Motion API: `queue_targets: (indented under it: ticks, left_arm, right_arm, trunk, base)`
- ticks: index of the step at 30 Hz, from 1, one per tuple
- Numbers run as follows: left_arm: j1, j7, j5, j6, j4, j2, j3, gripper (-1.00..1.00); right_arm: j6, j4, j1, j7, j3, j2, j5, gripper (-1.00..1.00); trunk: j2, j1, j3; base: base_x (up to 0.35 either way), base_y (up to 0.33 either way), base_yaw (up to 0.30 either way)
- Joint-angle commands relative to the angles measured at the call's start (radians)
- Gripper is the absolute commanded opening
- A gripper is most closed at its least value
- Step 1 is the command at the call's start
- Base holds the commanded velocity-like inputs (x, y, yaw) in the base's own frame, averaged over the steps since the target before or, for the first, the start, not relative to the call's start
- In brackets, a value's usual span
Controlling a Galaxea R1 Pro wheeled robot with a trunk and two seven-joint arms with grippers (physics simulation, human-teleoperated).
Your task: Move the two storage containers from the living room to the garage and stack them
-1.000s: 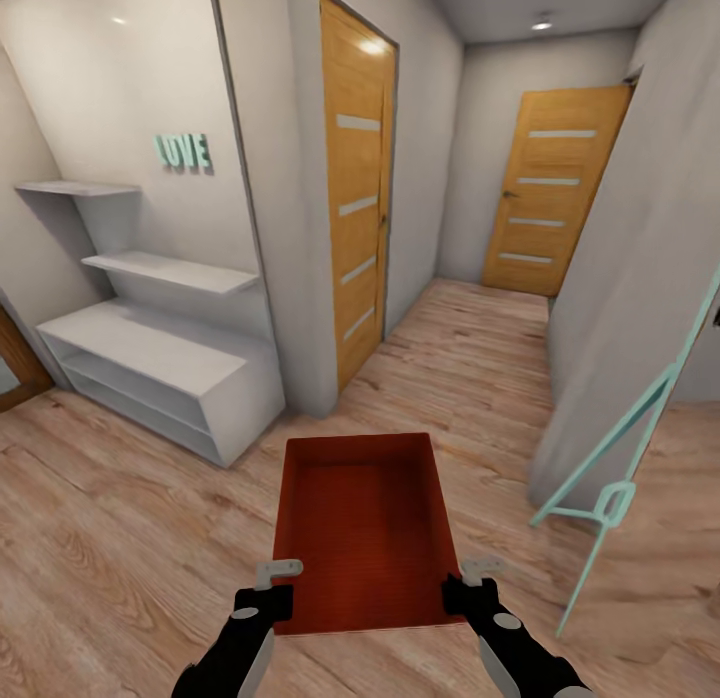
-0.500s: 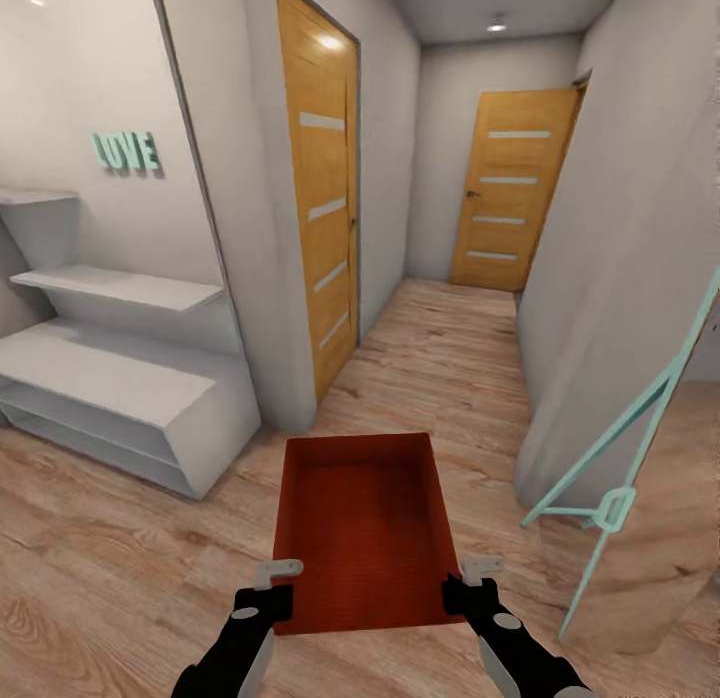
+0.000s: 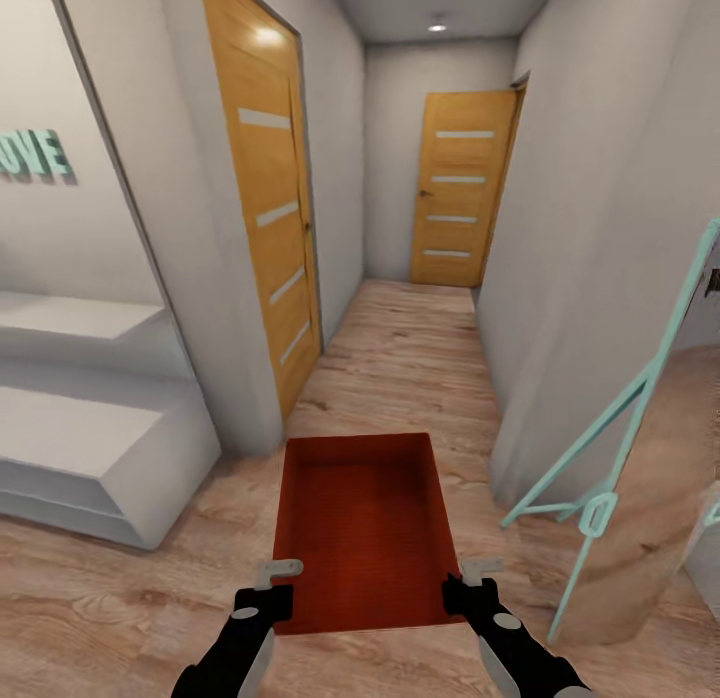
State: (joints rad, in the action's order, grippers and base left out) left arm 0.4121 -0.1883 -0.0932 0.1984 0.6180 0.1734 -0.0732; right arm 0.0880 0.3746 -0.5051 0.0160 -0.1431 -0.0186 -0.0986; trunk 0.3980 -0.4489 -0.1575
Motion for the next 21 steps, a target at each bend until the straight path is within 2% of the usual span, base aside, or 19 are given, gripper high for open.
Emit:
queue_targets:
  ticks: [1, 10, 21]
  left_arm:
    - [0.001, -0.002, -0.019, 0.007, 0.009, 0.001, -0.002, -1.0]
    - [0.001, -0.002, -0.019, 0.007, 0.009, 0.001, -0.002, -1.0]
    - [0.001, -0.002, -0.019, 0.007, 0.009, 0.001, -0.002, -1.0]
  right_arm:
    - [0.004, -0.005, -0.001, 0.001, -0.016, 0.008, -0.015, -1.0]
    - [0.004, -0.005, -0.001, 0.001, -0.016, 0.008, -0.015, -1.0]
    - [0.004, -0.005, -0.001, 0.001, -0.018, 0.008, -0.015, -1.0]
  trunk:
    - [0.002, -0.001, -0.002]
    - [0.002, -0.001, -0.002]
    - [0.002, -0.001, -0.002]
  base:
    - [0.328, 0.005, -0.299]
    - [0.328, 0.008, -0.278]
    - [0.328, 0.103, -0.25]
